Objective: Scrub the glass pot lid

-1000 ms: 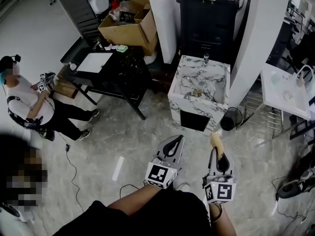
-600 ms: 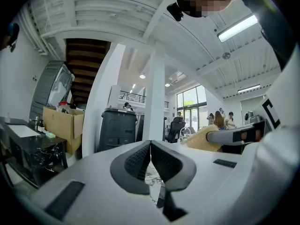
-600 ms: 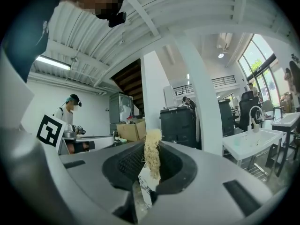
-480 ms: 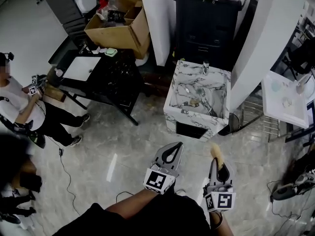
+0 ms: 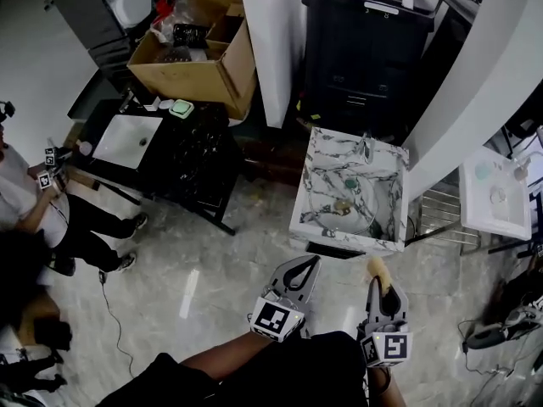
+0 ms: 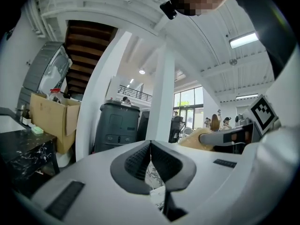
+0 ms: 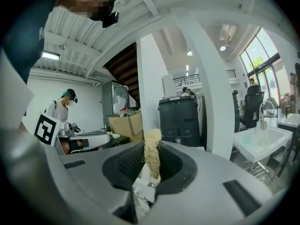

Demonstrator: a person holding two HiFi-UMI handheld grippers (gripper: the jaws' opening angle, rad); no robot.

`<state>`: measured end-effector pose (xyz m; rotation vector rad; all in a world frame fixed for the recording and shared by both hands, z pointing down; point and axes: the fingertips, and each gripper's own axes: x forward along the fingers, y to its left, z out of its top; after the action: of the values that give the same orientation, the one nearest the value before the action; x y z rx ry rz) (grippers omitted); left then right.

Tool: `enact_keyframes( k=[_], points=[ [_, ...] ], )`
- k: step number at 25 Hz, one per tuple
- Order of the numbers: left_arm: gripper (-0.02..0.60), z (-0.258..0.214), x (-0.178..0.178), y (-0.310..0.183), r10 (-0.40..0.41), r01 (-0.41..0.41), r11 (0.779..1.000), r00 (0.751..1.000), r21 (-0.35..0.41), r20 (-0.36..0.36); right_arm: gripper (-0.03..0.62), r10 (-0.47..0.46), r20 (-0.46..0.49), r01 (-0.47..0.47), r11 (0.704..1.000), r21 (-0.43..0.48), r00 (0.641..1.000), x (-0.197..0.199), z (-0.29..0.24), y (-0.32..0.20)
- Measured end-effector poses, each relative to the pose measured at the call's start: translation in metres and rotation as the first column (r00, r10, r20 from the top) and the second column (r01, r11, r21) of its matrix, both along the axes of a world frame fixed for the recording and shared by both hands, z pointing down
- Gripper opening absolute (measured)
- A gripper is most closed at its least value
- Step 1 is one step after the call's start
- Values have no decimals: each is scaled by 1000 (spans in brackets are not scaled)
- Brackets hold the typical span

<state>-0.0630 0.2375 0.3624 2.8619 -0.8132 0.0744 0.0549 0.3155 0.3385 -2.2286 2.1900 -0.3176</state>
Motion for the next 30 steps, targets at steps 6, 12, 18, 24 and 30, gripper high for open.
enact_keyframes(
  k=[6, 12, 18, 24, 30],
  points=[
    [17, 11, 1, -42, -6, 6, 999, 1000, -39, -13, 74, 32, 41, -30, 998, -47, 999, 10, 13, -33],
    [17, 6, 6, -69, -40, 40, 999, 999, -21, 2, 72, -5, -16, 2, 993, -121, 1000, 28, 28, -64],
    [17, 17, 19, -100, -117, 118, 993, 993, -23, 23, 72, -135, -3, 134, 984, -118, 991, 36, 38, -113],
    [17, 36, 48, -134, -170, 173, 984, 983, -32, 75, 73, -268, 45, 272, 950, -155, 962, 53, 66, -167],
    [17, 63, 76, -158, -218, 227, 972, 968, -61, 123, 72, -381, 80, 389, 902, -189, 921, 66, 93, -208]
  ],
)
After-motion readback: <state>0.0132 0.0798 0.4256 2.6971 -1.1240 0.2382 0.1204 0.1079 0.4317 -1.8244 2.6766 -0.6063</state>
